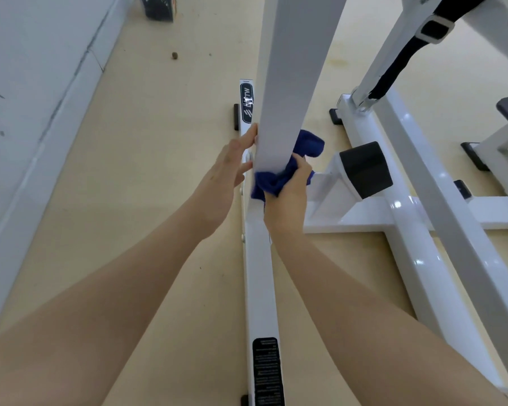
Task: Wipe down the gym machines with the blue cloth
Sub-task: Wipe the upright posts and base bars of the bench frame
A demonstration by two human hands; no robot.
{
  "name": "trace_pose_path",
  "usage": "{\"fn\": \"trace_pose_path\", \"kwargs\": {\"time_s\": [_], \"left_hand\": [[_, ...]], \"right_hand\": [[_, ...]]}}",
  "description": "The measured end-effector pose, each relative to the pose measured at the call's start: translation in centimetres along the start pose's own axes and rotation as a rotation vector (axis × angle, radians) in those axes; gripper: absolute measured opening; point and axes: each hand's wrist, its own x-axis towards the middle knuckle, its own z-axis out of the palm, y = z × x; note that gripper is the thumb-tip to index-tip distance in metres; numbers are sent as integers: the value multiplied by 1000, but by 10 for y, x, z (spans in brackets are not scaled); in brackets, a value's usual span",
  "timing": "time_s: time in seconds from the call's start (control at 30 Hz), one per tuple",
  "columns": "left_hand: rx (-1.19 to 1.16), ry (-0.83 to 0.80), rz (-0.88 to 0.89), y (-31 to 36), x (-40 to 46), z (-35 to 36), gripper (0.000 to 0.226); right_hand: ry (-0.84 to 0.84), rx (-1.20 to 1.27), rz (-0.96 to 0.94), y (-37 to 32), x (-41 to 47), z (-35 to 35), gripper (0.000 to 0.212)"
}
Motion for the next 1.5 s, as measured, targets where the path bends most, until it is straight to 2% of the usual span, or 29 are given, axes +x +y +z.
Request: {"fn": "trace_pose_path", "kwargs": {"time_s": [0.03, 0.07, 0.1, 0.17, 0.2, 0.27, 0.33, 0.4, 0.47, 0.53, 0.63, 0.7, 0.87, 0.93, 1.07, 1.17, 1.23, 1.3, 1.33, 1.43, 1.5], "left_hand": [[-5, 1, -9, 0, -1, 2, 67], [-6, 11, -13, 1, -2, 4, 61], [-25, 24, -20, 2, -3, 5, 56], [-75, 46, -31, 4, -7, 9, 53], [-92, 50, -26, 3, -9, 10, 53], [-83, 35, -23, -2, -13, 11, 48], [-18, 25, -41, -11, -9, 12, 38], [-24, 51, -170, -24, 1, 9, 42], [-9, 45, -237, -36, 0, 8, 40], [-1, 7, -223, -38, -11, 15, 36], [-48, -33, -222, -39, -21, 21, 37], [-57, -37, -253, -41, -18, 19, 37], [-64, -16, -297, -54, -20, 19, 41], [-52, -35, -294, -53, -22, 21, 38], [5, -50, -275, -49, -20, 15, 38], [4, -43, -315, -55, -18, 13, 40], [16, -43, -322, -57, -16, 19, 44], [7, -13, -320, -59, -18, 27, 46], [9, 4, -310, -60, -19, 30, 40], [-3, 23, -270, -58, -21, 37, 27], [5, 41, -250, -59, -22, 39, 31]], "right_hand": [[2, -34, 33, -5, 0, 2, 73], [8, 50, 97, -14, -1, 1, 70], [13, 21, 87, -10, 1, 2, 60], [100, 38, 77, -13, -6, -2, 16], [144, 168, 164, -10, -10, -3, 18], [180, 159, 237, 10, -11, 8, 25], [76, 75, 179, 4, -13, 11, 20], [35, 103, 117, -3, -8, 13, 40], [38, 192, 110, 3, -2, 8, 48], [-68, 283, 174, 20, -9, 4, 41], [-190, 184, 420, 36, -14, 10, 25], [-158, 113, 393, 38, -8, 12, 24], [-5, 309, 145, 32, -7, 6, 38], [-37, 270, 218, 43, -12, 18, 41], [-208, 190, 499, 62, -17, 27, 36], [-171, 61, 423, 58, -18, 29, 36], [-177, 186, 382, 63, -24, 24, 42], [-220, 429, 553, 67, -22, 19, 35], [-235, 420, 656, 61, -15, 15, 32], [-58, 384, 701, 53, 9, -1, 23], [88, 467, 625, 52, 18, -16, 22]]}}
